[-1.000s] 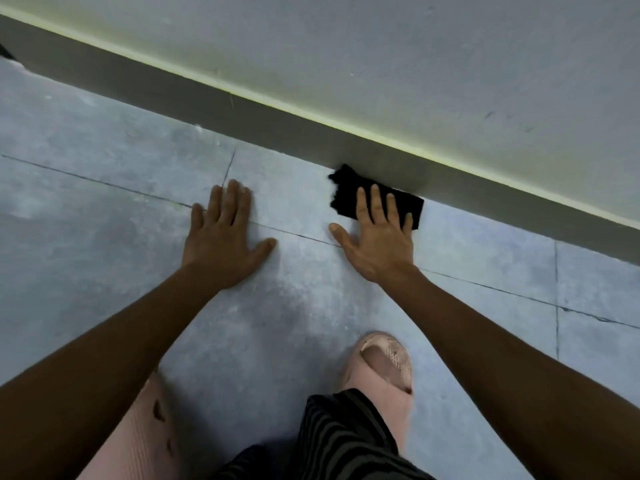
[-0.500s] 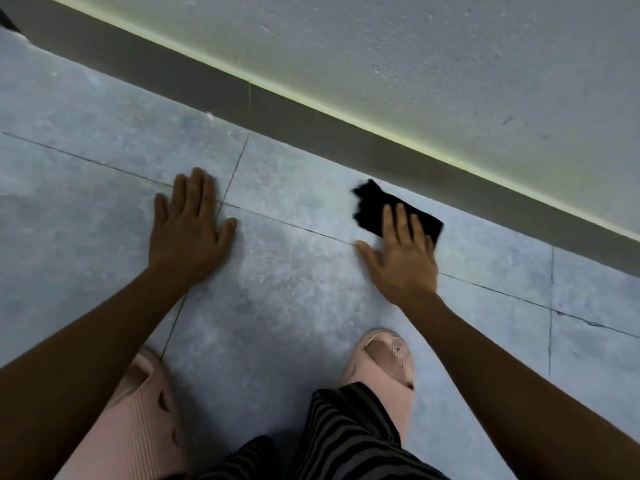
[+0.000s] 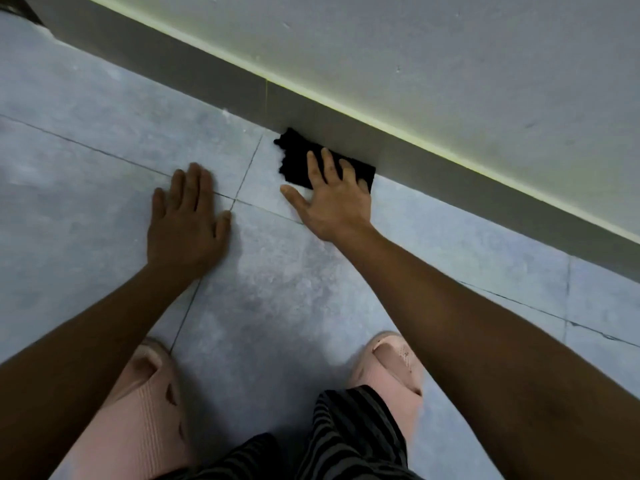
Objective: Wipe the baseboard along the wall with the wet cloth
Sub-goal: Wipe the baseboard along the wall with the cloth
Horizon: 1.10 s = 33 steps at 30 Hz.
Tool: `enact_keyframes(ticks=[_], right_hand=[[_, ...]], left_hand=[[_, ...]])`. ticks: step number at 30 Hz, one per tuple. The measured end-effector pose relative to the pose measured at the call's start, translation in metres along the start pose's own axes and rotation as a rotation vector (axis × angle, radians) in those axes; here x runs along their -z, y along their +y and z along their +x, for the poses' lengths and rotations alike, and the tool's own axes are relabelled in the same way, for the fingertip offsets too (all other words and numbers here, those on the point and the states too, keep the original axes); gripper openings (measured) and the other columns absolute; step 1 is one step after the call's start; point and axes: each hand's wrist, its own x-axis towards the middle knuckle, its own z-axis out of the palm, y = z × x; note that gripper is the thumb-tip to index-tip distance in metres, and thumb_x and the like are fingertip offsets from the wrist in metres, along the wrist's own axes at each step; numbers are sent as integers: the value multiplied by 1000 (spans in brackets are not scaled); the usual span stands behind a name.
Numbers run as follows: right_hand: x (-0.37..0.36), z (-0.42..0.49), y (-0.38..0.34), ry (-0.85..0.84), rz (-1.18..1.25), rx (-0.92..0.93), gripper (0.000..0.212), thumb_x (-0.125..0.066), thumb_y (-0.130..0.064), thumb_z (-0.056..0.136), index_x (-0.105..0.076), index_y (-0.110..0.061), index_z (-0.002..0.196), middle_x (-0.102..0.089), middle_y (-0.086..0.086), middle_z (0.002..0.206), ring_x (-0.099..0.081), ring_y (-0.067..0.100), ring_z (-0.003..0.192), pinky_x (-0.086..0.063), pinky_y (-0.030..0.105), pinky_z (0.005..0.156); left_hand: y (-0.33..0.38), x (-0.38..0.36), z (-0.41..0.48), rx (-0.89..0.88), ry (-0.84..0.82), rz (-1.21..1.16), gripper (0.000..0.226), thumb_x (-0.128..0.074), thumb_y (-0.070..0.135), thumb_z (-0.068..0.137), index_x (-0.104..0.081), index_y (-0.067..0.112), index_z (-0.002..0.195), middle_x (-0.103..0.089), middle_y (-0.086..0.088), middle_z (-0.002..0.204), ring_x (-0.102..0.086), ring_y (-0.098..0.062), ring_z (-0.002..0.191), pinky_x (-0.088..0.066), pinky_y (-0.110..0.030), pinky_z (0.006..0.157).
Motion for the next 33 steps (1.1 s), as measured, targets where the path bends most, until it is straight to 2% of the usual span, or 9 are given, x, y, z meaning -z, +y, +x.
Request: enact_keyframes(ticks=[8,16,21,23,27,33], right_hand=[[-11,-44,-26,-25,-38,93,87,-17,-77,85,2,-27,154,4,-3,161,-3,28,145,-13,45,113],[13,9,-63,-81,-34,-38,89,-11,-76,85,6,-23,154,8,1,161,-2,31,144,-18,47,110],[-2,-21,-86,-36,-115,120,90,-15,-77,85,3,-22,154,5,2,161,-7,32,142,-19,46,109],[3,-5,-90,-13,-106,125,87,-15,-75,86,1,-23,154,3,2,161,-10,31,142,-20,45,109],[17,26,-103,-73,-152,84,90,-14,-76,86,3,-20,154,2,4,161,-10,31,142,-24,43,107],[26,57,-143,-7,-255,205,92,-16,-76,85,0,-17,154,-4,5,161,-15,31,140,-28,42,103]], left_hand=[[-8,1,4,0,-1,-23,79,-13,53,87,-7,9,151,-5,-13,160,-4,-32,147,-5,-50,116],[-24,8,6,15,10,0,72,-21,46,91,-8,8,151,-7,-14,160,-7,-31,147,-6,-50,116],[-54,11,8,137,29,3,71,-21,45,93,-6,8,151,-3,-14,160,-5,-32,147,-4,-50,117],[-62,9,8,113,25,14,74,-16,48,90,-7,8,151,-5,-13,160,-6,-32,147,-5,-50,117],[-70,10,5,119,31,-2,76,-11,50,89,-7,7,151,-6,-14,160,-6,-29,147,-3,-49,117],[-96,15,12,207,63,-24,74,-13,49,90,-8,6,151,-7,-14,160,-7,-29,147,-6,-48,117]])
